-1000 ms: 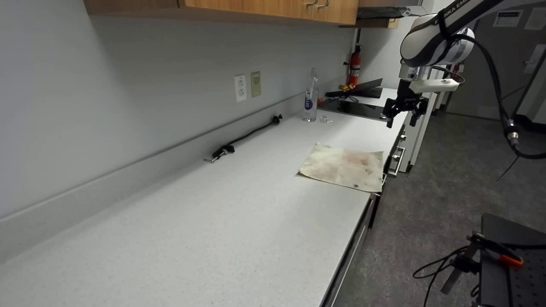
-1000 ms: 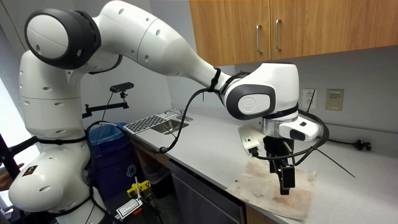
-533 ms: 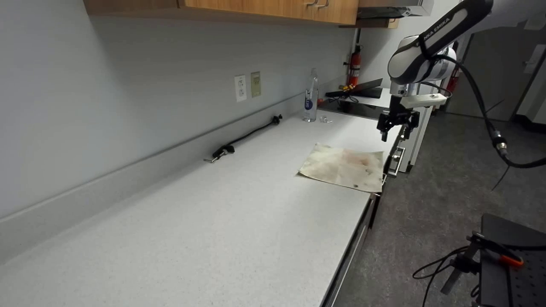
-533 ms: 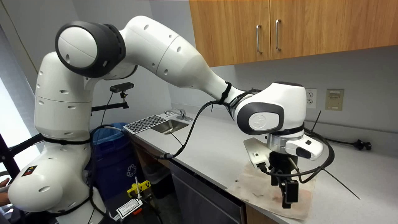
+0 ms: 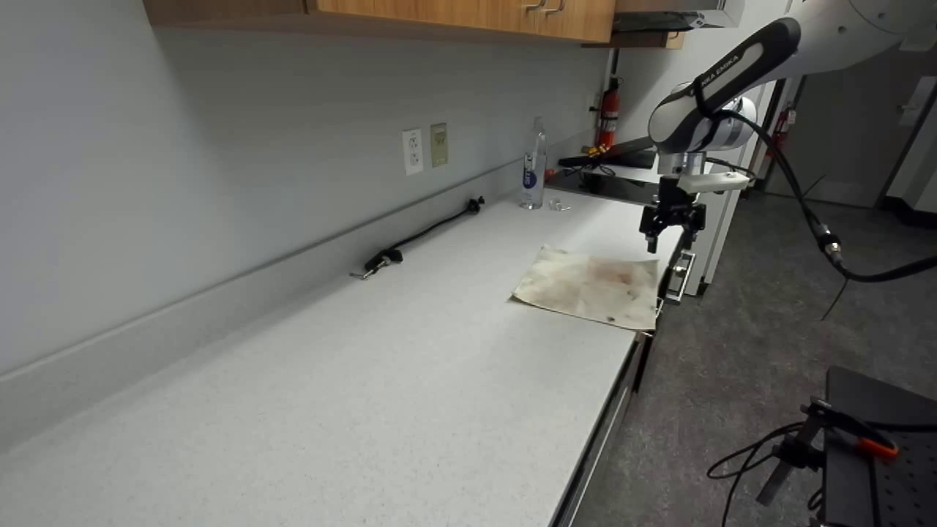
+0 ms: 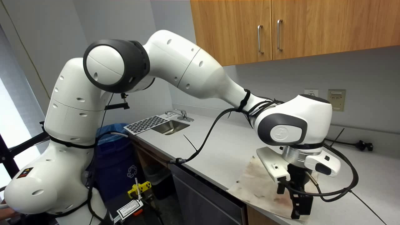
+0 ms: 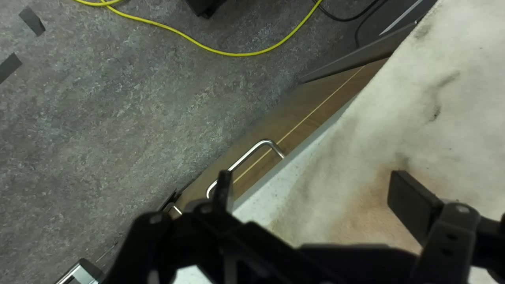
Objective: Fold the towel twice
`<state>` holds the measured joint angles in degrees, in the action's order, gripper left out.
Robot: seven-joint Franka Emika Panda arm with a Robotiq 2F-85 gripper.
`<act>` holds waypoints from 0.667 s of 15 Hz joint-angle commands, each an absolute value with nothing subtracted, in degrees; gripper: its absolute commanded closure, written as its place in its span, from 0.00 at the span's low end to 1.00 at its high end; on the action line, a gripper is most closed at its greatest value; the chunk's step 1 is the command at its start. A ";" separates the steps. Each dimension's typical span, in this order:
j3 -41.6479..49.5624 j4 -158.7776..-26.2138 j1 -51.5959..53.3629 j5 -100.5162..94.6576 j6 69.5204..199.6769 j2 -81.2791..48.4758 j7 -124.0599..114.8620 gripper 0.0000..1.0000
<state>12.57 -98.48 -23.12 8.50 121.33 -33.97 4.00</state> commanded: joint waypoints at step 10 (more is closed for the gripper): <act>10.69 -83.00 -25.53 9.66 117.50 -47.02 4.41 0.00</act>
<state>11.73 -87.22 -24.60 8.50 118.08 -44.14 5.15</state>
